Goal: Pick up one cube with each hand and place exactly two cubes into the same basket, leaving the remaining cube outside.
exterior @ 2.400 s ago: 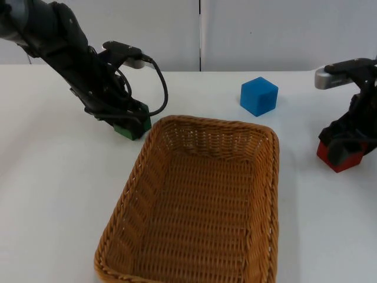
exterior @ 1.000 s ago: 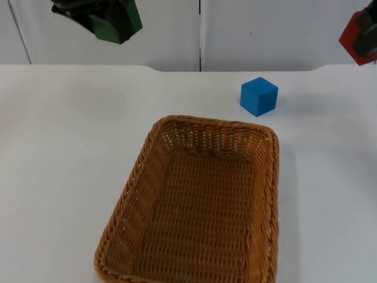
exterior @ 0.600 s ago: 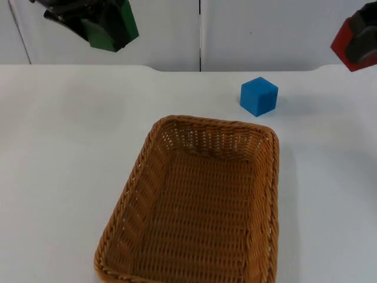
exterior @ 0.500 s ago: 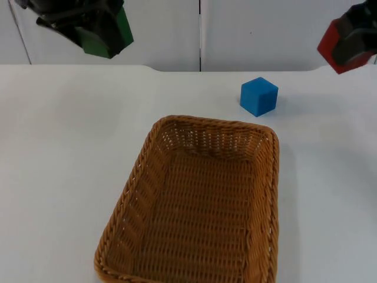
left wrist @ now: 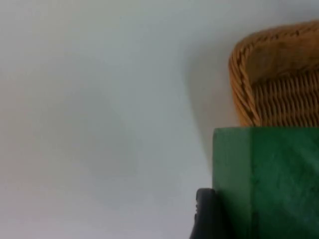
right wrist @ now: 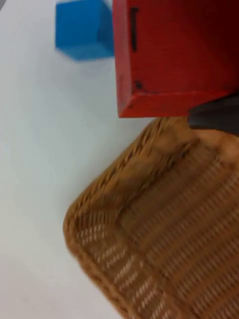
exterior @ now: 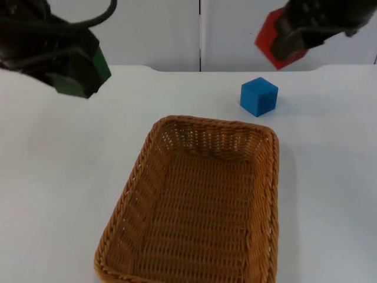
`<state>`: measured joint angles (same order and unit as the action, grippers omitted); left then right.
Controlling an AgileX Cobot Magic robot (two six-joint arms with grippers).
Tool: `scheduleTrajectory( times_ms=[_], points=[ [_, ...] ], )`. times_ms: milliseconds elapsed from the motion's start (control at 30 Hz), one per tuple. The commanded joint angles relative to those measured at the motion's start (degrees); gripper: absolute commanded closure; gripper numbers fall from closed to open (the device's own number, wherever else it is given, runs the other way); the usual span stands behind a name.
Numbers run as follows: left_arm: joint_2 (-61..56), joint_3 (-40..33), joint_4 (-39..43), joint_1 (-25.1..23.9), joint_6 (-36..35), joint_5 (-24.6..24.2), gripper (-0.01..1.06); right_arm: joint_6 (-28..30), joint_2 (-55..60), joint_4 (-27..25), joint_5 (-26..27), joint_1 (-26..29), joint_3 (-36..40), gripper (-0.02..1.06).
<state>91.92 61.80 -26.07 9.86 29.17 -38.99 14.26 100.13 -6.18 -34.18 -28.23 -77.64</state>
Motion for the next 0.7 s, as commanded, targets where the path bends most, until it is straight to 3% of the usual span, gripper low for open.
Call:
scheduleTrajectory(
  times_ms=[0, 233, 667],
  points=[
    [-1.8, -2.5, -2.0, -0.2, -0.5, 2.0, 1.05, 0.4, 1.2, -0.1, -0.3, -1.3, -1.0, 1.05],
    [-5.7, -10.2, -3.9, 1.6, -0.5, 5.3, 1.05, 0.4, 6.6, -0.1, -0.3, -5.6, -3.9, 1.05],
    [-7.6, -12.4, -4.4, 14.8, -0.9, 5.4, 1.05, 0.2, 11.8, -0.6, 0.6, -9.0, -6.8, 1.05]
  ],
)
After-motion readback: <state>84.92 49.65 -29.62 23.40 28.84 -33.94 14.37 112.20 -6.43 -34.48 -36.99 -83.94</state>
